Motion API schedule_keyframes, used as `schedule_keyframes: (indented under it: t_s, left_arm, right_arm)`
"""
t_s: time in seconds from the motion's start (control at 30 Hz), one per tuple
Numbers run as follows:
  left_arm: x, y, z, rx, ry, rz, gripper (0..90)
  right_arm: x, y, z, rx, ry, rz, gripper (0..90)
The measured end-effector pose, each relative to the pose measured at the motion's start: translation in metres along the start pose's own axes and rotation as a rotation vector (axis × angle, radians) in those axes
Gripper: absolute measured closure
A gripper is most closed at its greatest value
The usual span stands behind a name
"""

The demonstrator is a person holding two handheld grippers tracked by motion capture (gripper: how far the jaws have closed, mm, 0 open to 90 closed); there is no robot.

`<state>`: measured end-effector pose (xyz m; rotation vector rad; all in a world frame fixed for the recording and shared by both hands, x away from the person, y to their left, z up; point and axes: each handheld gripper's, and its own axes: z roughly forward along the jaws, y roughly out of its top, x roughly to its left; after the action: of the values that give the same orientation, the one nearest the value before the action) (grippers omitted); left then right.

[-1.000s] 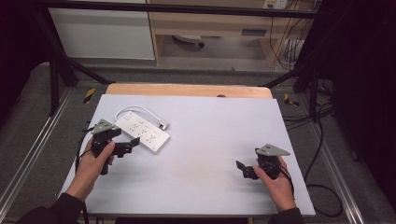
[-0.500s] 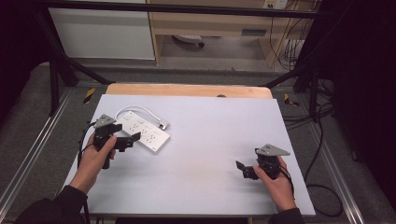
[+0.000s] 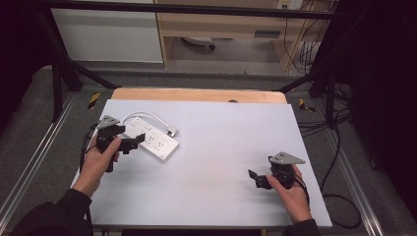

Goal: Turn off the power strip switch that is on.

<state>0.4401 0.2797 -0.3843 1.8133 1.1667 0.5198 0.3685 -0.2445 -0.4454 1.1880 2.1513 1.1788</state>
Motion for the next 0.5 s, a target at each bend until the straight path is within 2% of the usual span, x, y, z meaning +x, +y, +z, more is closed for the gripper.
schedule_keyframes:
  t_s: [0.5]
  left_arm:
    - [0.0051,0.0060,0.0057,0.005,0.021,0.005,9.0]
  right_arm:
    - [0.0001,0.0001,-0.0001,-0.001,0.001,-0.003,4.5]
